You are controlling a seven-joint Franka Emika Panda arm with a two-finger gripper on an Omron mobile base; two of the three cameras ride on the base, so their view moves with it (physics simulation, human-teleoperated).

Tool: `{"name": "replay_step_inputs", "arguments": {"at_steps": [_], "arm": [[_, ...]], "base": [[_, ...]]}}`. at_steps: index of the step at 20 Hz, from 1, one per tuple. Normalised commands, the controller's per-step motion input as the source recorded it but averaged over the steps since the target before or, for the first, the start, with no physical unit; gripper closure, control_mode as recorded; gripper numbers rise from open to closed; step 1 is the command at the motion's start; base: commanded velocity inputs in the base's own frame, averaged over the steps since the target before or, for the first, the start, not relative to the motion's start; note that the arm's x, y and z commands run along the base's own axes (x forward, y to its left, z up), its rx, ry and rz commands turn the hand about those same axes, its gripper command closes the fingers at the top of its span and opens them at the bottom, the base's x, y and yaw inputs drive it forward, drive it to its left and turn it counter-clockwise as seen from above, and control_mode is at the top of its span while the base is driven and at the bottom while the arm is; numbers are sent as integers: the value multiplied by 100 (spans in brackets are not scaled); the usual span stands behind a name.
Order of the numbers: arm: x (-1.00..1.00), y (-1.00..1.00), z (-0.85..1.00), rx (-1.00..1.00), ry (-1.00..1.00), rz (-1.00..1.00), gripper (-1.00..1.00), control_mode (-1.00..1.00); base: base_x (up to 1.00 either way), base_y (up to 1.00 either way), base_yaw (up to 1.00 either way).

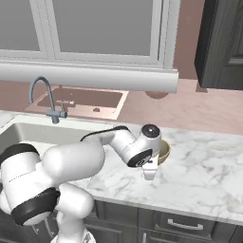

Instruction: Clear the mugs and bowl far away from the sink.

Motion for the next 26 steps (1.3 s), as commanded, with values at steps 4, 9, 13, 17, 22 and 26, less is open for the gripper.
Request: {"name": "replay_step_inputs", "arguments": {"at_steps": [4, 9, 13, 17, 22, 26], "arm": [[-54, 0, 80, 0, -24, 4, 100, -100], [-45, 0, 85, 0, -37, 13, 100, -100], [-60, 0, 82, 0, -41, 17, 100, -100], [-62, 1, 66, -1, -27, 18, 100, -100], [-54, 16, 24, -4, -16, 15, 100, -100], [-6, 46, 0, -6, 0, 7, 100, -100]], "base": [[0, 0, 0], [0, 0, 0], [0, 0, 0], [0, 0, 0], [0, 0, 0], [0, 0, 0]]}}
